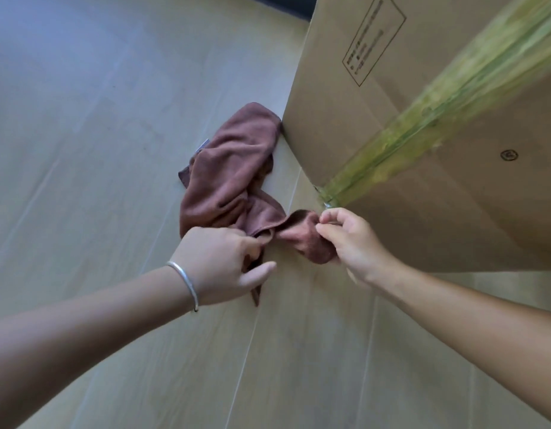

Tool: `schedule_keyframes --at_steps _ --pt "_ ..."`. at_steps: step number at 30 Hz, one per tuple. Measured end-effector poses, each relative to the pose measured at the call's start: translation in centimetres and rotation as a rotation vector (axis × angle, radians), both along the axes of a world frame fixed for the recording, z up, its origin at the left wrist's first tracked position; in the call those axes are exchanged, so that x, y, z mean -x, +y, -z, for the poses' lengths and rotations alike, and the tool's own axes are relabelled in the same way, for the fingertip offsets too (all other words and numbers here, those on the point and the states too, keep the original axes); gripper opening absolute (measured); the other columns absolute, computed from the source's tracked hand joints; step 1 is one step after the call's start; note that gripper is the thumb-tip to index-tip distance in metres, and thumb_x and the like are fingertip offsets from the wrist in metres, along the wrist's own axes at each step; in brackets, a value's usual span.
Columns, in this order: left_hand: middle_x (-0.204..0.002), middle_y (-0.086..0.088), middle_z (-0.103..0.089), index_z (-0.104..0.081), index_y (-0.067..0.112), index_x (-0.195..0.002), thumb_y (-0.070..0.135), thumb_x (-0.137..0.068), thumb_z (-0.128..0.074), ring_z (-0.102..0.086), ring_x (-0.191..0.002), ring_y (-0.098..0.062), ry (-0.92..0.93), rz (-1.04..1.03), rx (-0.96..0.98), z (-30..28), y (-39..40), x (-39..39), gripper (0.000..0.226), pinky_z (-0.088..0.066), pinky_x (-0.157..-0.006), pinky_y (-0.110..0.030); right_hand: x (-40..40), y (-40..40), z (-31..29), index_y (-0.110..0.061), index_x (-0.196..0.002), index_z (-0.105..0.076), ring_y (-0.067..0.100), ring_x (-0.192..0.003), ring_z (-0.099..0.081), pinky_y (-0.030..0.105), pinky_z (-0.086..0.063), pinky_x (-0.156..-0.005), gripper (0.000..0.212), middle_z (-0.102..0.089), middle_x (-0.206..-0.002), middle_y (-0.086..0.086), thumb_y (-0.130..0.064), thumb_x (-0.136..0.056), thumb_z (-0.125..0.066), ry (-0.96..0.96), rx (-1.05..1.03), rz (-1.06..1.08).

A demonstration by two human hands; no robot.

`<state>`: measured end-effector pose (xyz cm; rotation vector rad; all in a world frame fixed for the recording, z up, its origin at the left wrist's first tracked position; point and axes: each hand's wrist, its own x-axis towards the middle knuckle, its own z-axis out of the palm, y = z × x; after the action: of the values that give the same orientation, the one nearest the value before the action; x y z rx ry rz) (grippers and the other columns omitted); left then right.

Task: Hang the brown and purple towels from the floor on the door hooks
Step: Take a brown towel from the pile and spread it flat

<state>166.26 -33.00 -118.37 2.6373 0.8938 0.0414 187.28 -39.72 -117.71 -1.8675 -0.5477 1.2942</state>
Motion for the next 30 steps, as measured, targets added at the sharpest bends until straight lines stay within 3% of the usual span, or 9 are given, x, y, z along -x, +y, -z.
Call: schedule_keyframes --at_steps 2,5,7,11,14,17,20,26,30 --pt "-0.094 0.008 -0.058 -0.063 0.029 -0.107 0.046 -0.081 -0.055 -0.06 -0.085 -0.017 -0.264 0.012 0.044 -1.3 0.9 -1.3 0.032 -0.049 -0.063 -0.03 1.0 0.9 -1.0 -0.016 -0.09 -0.051 0.011 -0.063 -0.06 0.024 -0.047 -0.06 0.016 -0.066 -0.078 0.006 -0.001 -0.091 -0.057 0.181 -0.046 -0.078" --pt "-0.126 0.002 -0.054 -0.031 0.021 -0.146 0.013 -0.073 -0.068 -0.053 -0.112 -0.012 -0.326 0.018 0.408 -2.6 3.4 -3.7 0.082 -0.043 -0.093 -0.022 1.4 2.4 -2.6 -0.013 -0.098 -0.045 0.014 -0.061 -0.06 0.023 -0.049 -0.057 0.026 -0.065 -0.082 0.009 -0.005 -0.084 -0.065 0.406 -0.018 -0.15" --pt "-0.103 0.007 -0.064 -0.018 0.026 -0.15 0.013 -0.075 -0.069 -0.059 -0.088 -0.004 -0.256 -0.015 0.569 -2.8 4.7 -4.2 0.093 -0.046 -0.079 -0.019 0.9 3.0 -3.4 -0.013 -0.1 -0.045 0.013 -0.066 -0.06 0.023 -0.05 -0.062 0.034 -0.061 -0.084 0.008 -0.01 -0.075 -0.068 0.489 0.016 -0.151" --pt "-0.062 0.022 -0.059 -0.062 0.031 -0.117 0.019 -0.082 -0.068 -0.055 -0.061 0.008 -0.388 -0.103 0.524 -3.7 6.1 -3.0 0.038 -0.038 -0.057 -0.007 0.3 3.0 -4.4 -0.011 -0.118 -0.047 0.015 -0.09 -0.064 0.022 -0.051 -0.073 0.053 -0.067 -0.103 0.005 -0.006 -0.073 -0.074 0.549 -0.051 -0.206" --pt "-0.05 0.016 -0.048 -0.06 0.037 -0.064 0.028 -0.082 -0.066 -0.046 -0.049 -0.003 -0.49 -0.13 0.634 -6.6 6.9 -1.6 0.021 -0.037 -0.05 -0.02 1.7 3.8 -5.4 -0.011 -0.116 -0.061 0.01 -0.091 -0.061 0.026 -0.048 -0.084 0.043 -0.069 -0.103 0.001 -0.003 -0.076 -0.075 0.121 -0.187 -0.439" --pt "-0.059 0.01 -0.056 -0.068 0.023 -0.071 0.036 -0.079 -0.069 -0.055 -0.058 -0.009 -0.547 -0.21 0.686 -11.1 7.9 0.7 0.016 -0.05 -0.056 -0.031 3.9 5.8 -7.9 -0.019 -0.095 -0.075 0.007 -0.086 -0.065 0.028 -0.049 -0.085 0.012 -0.074 -0.09 -0.008 -0.014 -0.085 -0.071 -0.15 -0.27 -0.48" --pt "-0.077 -0.013 -0.071 -0.069 0.009 -0.087 0.033 -0.083 -0.069 -0.07 -0.072 -0.028 -0.705 -0.381 0.718 -16.9 8.9 3.9 0.025 -0.057 -0.067 -0.054 6.5 7.2 -10.8 -0.029 -0.088 -0.074 0.0 -0.086 -0.066 0.025 -0.049 -0.082 0.01 -0.073 -0.085 -0.017 -0.022 -0.087 -0.066 -0.328 -0.271 -0.471" --pt "-0.074 -0.004 -0.055 -0.062 -0.011 -0.089 0.021 -0.091 -0.064 -0.052 -0.066 -0.01 -0.862 -0.498 0.62 -30.4 9.7 9.7 0.032 -0.045 -0.06 -0.022 15.2 8.8 -21.3 -0.034 -0.1 -0.066 0.001 -0.097 -0.064 0.03 -0.05 -0.089 0.026 -0.071 -0.096 -0.016 -0.038 -0.074 -0.066 -0.324 -0.314 -0.58" --pt "-0.071 -0.006 -0.05 -0.058 -0.014 -0.085 0.02 -0.094 -0.06 -0.047 -0.063 -0.012 -0.893 -0.541 0.584 -39.0 9.8 14.0 0.035 -0.04 -0.055 -0.025 21.4 9.4 -29.9 -0.024 -0.084 -0.07 0.007 -0.078 -0.063 0.035 -0.048 -0.082 0.018 -0.07 -0.079 -0.007 -0.02 -0.092 -0.055 -0.165 -0.356 -0.499"
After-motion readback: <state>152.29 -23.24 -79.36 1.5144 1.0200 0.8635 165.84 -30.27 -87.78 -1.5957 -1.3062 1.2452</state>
